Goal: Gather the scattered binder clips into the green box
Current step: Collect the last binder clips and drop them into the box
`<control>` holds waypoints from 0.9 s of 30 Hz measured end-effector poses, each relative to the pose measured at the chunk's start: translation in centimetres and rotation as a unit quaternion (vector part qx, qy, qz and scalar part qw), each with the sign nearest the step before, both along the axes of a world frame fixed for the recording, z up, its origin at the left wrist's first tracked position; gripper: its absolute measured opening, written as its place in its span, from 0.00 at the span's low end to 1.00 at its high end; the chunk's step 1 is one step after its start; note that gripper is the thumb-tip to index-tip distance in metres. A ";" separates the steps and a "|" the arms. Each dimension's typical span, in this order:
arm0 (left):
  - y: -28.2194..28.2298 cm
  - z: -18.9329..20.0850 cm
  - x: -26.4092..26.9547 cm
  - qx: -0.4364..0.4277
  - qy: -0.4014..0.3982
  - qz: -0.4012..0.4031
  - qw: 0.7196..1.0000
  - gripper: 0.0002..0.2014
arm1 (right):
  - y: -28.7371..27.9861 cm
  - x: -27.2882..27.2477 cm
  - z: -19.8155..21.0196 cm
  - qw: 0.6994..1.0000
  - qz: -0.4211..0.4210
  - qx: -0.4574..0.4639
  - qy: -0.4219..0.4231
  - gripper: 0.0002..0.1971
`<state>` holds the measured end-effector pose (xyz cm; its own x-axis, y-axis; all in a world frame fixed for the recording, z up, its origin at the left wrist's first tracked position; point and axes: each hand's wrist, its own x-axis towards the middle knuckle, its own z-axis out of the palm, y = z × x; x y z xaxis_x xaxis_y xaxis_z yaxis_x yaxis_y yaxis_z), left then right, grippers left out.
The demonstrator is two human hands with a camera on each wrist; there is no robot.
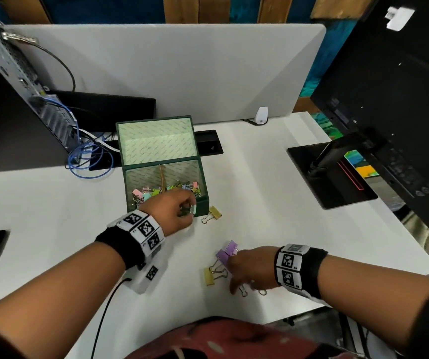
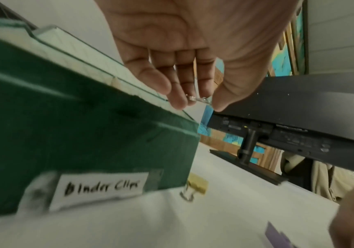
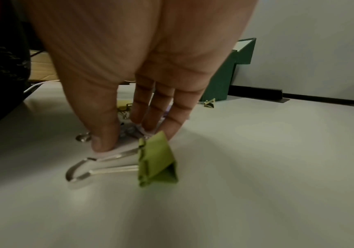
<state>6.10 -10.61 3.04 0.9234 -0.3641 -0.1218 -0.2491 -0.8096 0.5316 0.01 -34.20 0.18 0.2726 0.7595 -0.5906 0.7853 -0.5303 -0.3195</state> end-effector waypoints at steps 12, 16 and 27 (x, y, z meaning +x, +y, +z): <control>0.6 3.0 3.7 0.047 -0.082 0.069 0.993 0.13 | 0.0 1.8 -1.2 0.989 -0.151 0.008 0.005 0.13; 0.8 2.3 2.5 0.048 -0.071 0.055 0.995 0.16 | -0.7 2.9 -0.8 0.970 -0.240 0.020 0.022 0.11; -1.3 -4.2 -5.8 0.130 0.116 -0.215 0.961 0.20 | 1.1 7.7 5.1 0.890 -0.406 0.207 -0.008 0.16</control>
<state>0.31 -11.91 -1.16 0.6320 -0.6349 -0.4444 -0.4894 -0.7716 0.4064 7.67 -33.06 5.32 0.8370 0.4597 -0.2969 0.2029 -0.7645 -0.6119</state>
